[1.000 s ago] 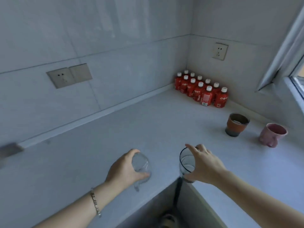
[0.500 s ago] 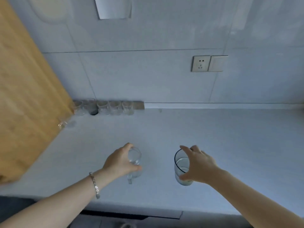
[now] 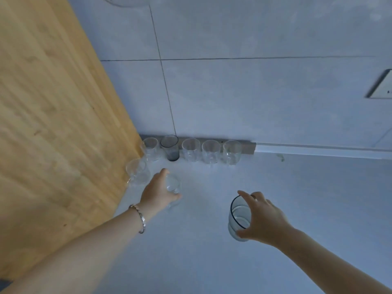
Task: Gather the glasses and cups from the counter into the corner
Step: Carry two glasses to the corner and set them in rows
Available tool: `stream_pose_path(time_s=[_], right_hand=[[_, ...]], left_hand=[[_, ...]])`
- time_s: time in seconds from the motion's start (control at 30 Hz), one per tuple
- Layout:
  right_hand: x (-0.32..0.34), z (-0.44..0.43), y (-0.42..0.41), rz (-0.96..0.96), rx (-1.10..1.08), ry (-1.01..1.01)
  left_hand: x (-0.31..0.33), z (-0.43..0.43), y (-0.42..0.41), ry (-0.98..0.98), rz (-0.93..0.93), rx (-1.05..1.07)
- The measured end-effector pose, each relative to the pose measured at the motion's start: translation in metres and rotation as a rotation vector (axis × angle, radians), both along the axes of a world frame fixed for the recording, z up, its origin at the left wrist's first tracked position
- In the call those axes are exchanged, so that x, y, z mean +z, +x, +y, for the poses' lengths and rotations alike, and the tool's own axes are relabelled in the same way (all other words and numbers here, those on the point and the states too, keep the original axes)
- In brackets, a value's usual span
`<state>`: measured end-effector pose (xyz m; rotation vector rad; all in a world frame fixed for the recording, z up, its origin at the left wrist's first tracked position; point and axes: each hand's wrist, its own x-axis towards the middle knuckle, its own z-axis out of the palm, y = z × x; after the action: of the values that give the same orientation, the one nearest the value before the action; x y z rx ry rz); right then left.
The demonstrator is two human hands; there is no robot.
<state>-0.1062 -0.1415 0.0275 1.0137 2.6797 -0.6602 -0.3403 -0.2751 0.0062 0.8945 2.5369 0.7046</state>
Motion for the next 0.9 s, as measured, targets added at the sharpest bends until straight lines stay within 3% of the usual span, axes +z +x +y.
stream_pose_path(time_s=[0.27,0.9], right_hand=[[-0.031,0.010,-0.067,-0.074,0.020,-0.019],[-0.078,0.023,-0.268,-0.025,-0.009,0.016]], left_hand=[[-0.027,0.045,-0.086,-0.004,0.012,0.094],[-0.077,0.049,-0.132,-0.109,0.026,0.006]])
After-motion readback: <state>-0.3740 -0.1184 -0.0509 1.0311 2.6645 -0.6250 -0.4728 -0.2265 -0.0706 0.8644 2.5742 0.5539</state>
